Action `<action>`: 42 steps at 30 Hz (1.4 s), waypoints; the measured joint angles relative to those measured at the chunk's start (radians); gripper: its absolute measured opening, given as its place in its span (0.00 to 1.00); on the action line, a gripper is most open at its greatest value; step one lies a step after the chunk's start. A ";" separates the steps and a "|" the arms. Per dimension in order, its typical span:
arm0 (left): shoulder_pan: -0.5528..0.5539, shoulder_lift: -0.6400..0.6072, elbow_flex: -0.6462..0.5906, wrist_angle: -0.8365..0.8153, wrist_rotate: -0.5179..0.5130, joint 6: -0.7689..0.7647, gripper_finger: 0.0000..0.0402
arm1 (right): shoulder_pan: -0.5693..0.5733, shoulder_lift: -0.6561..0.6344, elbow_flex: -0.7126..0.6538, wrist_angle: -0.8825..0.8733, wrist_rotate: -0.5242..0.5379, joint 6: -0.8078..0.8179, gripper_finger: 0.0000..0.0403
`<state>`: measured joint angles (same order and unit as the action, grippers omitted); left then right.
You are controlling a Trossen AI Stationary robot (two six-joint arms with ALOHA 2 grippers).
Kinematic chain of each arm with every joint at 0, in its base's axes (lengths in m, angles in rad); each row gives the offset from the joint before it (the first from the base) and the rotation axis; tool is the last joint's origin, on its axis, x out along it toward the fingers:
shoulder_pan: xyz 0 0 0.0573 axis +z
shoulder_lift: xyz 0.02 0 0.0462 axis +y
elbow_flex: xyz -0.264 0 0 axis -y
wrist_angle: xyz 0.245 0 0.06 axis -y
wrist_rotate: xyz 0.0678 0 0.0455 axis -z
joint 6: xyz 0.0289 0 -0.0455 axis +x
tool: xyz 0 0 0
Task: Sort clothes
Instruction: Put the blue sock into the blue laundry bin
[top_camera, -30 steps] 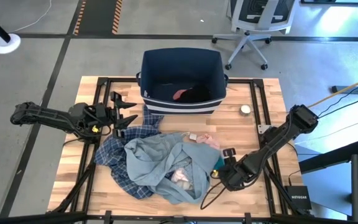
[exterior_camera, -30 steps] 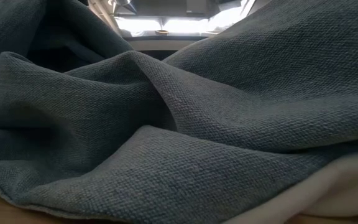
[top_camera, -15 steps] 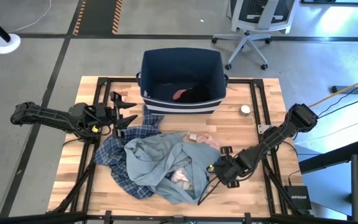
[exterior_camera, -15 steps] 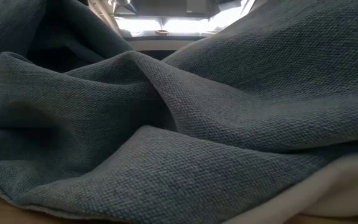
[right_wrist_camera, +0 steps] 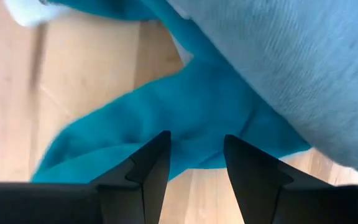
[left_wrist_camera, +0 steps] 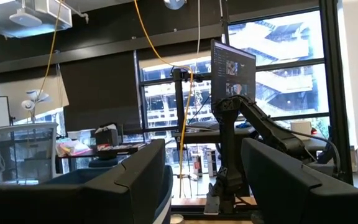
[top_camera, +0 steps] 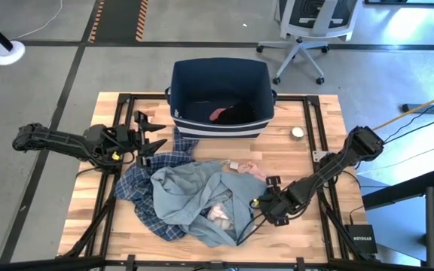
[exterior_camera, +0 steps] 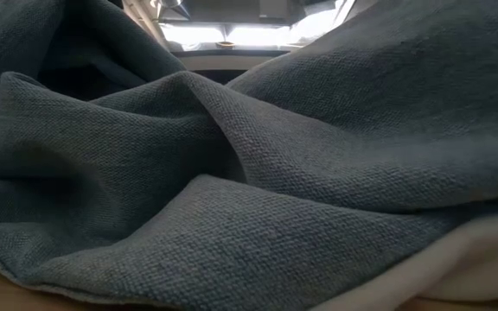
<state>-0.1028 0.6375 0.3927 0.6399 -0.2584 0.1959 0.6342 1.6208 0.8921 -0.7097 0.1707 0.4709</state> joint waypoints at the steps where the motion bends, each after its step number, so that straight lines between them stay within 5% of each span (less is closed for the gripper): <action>1: 0.000 0.000 0.000 0.000 0.000 0.000 0.52 | 0.000 0.007 -0.008 0.002 0.000 0.000 0.42; 10: 0.000 0.000 0.000 0.000 0.000 0.002 0.52 | 0.001 0.030 -0.052 0.035 0.005 -0.005 0.38; 19: 0.000 0.000 0.000 0.000 0.000 0.002 0.52 | 0.000 0.031 -0.053 0.033 0.002 -0.075 0.04; 25: 0.000 0.000 0.000 0.000 0.000 0.002 0.52 | 0.000 0.033 -0.037 -0.006 -0.024 -0.101 0.07; 33: 0.000 0.000 0.000 0.000 0.000 0.002 0.52 | 0.000 0.037 0.175 -0.277 -0.109 -0.270 0.04; 42: 0.000 0.000 0.000 0.000 0.000 0.003 0.52 | -0.006 0.035 0.457 -0.506 -0.090 -0.517 0.02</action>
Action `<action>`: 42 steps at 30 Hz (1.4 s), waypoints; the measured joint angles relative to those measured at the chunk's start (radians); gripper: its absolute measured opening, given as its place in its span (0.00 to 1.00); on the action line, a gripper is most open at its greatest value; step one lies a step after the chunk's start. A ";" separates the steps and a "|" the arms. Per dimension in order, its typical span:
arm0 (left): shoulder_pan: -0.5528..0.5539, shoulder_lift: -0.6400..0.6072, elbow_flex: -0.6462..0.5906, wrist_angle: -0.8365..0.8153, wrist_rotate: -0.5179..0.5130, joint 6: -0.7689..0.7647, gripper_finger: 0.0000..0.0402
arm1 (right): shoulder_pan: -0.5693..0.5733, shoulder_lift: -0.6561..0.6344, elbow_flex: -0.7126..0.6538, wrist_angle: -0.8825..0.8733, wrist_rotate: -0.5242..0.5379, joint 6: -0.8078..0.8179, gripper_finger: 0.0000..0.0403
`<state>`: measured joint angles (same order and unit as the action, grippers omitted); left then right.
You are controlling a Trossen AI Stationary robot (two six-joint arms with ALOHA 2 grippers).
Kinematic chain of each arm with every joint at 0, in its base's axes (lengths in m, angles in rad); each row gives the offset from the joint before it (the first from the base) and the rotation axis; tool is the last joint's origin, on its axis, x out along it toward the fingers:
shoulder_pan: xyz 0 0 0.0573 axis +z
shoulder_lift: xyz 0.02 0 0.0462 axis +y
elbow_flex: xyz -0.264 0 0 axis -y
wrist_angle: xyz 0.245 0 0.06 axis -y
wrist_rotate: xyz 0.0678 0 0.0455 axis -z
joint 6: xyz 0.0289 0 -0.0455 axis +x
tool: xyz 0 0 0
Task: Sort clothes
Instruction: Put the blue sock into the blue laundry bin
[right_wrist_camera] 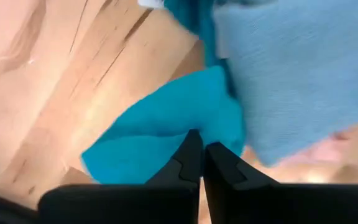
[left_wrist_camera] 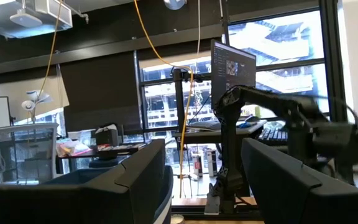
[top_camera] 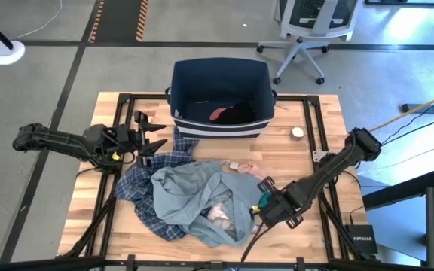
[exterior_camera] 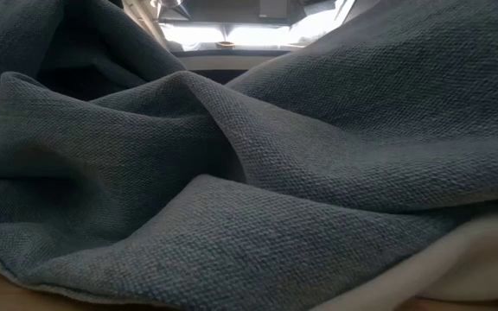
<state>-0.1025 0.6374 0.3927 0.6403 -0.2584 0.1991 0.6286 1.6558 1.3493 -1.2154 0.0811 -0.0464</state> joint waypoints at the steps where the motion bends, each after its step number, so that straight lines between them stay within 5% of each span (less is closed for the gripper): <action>1: 0.000 0.000 0.000 0.000 0.000 0.005 0.52 | -0.003 0.000 0.031 -0.018 0.015 -0.024 0.03; 13: 0.000 0.000 0.000 0.000 0.000 0.011 0.52 | -0.109 -0.002 0.375 -0.145 0.363 -0.295 0.04; 22: 0.000 0.000 0.000 0.000 0.000 0.010 0.52 | -0.335 -0.004 0.597 -0.254 0.511 -0.514 0.05; 34: 0.000 0.000 0.000 0.000 0.000 0.010 0.52 | -0.757 -0.020 0.714 -0.164 0.484 -0.660 0.05; 42: 0.000 0.000 0.000 0.000 0.000 0.033 0.52 | -0.928 -0.013 0.714 -0.141 0.399 -0.663 0.05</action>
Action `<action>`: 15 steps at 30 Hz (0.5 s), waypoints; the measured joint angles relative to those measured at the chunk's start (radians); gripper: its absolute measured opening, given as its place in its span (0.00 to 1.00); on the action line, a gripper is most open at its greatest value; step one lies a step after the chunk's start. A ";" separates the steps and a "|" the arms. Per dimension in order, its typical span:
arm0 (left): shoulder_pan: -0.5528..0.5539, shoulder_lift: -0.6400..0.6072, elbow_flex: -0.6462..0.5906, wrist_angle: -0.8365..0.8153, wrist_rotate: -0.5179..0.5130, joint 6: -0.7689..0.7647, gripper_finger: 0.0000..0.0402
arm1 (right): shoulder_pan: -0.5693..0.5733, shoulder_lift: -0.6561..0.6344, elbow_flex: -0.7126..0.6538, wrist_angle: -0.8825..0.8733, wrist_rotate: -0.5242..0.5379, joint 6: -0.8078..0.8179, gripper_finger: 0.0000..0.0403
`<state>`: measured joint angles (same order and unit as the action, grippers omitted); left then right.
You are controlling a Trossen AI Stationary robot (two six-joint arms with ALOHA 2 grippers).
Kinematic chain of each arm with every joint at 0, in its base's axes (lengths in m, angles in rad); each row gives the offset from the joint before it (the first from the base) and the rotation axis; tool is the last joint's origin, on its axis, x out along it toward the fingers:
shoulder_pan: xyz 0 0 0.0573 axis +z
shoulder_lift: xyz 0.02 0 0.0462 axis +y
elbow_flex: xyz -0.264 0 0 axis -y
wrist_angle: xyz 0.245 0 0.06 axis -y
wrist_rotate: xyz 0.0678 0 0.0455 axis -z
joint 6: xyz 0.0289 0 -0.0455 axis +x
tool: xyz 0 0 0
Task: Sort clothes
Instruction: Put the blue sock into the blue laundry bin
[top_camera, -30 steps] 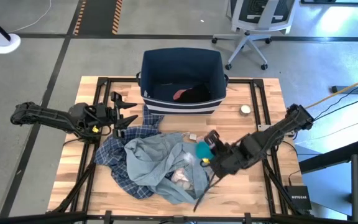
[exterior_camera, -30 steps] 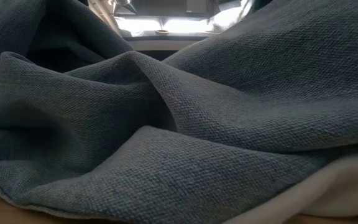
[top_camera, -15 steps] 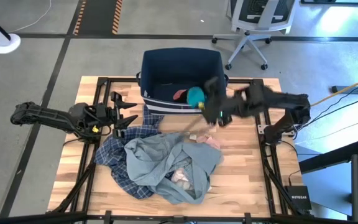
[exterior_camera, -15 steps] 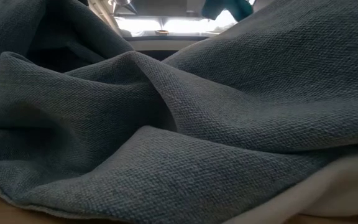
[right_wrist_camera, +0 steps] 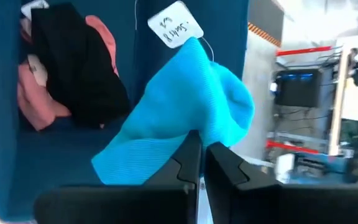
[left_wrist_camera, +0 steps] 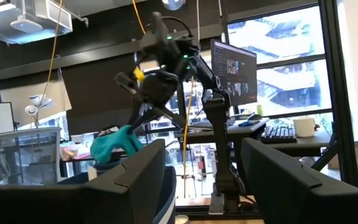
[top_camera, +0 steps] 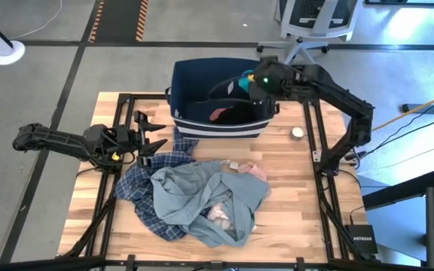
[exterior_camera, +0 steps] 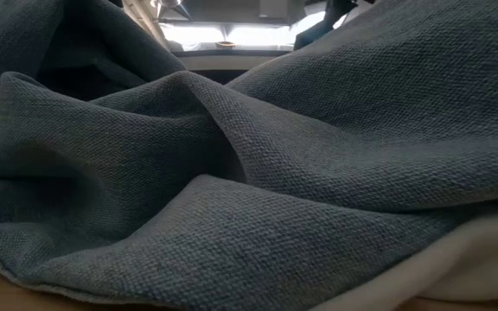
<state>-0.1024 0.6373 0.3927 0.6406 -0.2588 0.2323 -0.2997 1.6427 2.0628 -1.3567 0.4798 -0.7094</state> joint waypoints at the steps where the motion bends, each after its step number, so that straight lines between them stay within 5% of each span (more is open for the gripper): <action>1: 0.000 0.000 0.000 0.000 0.000 0.000 0.52 | -0.012 0.001 0.000 0.003 -0.020 0.008 0.06; 15: 0.000 0.000 0.000 -0.009 0.000 -0.033 0.52 | -0.027 0.022 0.001 -0.052 -0.123 0.024 0.50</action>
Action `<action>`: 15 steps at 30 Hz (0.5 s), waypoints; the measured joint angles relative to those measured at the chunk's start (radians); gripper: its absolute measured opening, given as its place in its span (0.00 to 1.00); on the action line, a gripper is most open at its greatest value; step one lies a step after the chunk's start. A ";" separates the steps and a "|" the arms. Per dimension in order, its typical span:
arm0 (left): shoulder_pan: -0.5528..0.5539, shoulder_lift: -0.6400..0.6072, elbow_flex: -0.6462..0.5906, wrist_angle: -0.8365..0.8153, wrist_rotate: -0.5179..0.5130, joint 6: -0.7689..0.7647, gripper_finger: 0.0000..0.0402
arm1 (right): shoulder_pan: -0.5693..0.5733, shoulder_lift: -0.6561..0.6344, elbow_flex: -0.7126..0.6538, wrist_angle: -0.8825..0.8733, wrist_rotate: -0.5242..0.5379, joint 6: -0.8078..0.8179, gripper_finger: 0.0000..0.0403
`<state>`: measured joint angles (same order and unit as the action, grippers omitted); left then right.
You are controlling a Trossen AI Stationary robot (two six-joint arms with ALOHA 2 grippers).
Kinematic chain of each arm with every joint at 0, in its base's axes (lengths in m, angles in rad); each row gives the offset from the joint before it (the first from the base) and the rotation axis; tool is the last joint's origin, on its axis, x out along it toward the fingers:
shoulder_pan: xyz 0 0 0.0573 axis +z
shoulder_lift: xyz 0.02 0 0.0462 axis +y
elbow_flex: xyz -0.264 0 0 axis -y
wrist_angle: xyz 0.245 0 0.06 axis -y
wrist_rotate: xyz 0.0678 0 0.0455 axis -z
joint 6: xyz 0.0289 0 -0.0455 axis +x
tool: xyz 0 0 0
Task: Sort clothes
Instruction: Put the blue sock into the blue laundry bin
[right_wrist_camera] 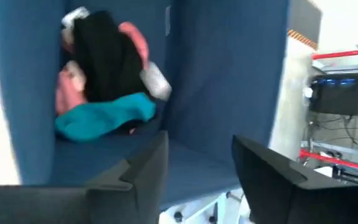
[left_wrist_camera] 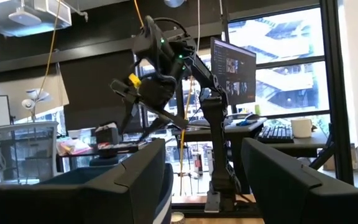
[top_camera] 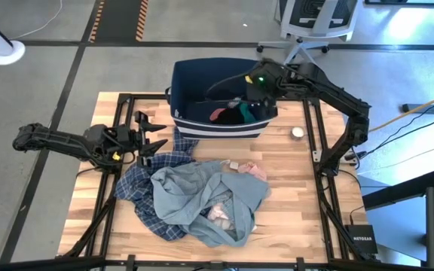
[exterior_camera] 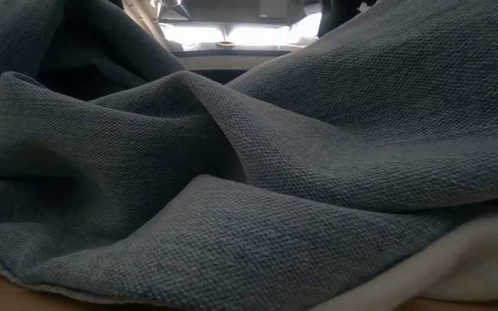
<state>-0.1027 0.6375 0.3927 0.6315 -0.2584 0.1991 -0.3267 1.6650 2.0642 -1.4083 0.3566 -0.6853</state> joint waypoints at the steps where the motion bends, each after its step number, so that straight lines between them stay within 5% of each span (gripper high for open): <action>1: 0.000 0.000 0.000 0.000 0.000 0.000 0.52 | 0.000 -0.002 0.006 -0.028 -0.016 0.000 0.51; 8: 0.000 0.000 0.000 0.001 0.000 0.021 0.52 | 0.083 -0.005 0.033 -0.159 -0.161 0.080 0.53; 15: 0.000 0.000 0.000 0.004 0.000 0.019 0.52 | 0.304 -0.020 0.034 -0.162 -0.216 0.178 0.53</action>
<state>-0.1027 0.6376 0.3926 0.6355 -0.2584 0.2176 -0.0232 1.6449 2.0983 -1.5700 0.1410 -0.5077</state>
